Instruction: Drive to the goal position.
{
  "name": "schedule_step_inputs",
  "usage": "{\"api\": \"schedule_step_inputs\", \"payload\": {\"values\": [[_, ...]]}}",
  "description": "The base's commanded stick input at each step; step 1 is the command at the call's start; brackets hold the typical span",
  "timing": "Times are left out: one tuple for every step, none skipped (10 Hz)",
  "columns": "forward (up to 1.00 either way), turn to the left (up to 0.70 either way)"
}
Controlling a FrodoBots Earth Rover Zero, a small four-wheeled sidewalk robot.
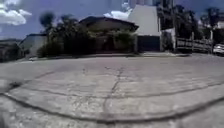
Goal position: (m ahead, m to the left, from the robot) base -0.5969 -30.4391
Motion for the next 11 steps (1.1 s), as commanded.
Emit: {"api": "schedule_step_inputs", "payload": {"values": [[0.0, 0.0], [0.0, -0.41], [0.49, -0.5], [0.5, -0.5], [0.5, -0.5], [0.5, -0.5], [0.5, -0.5], [0.5, -0.5], [0.5, -0.5], [0.5, -0.5], [0.5, -0.5]]}}
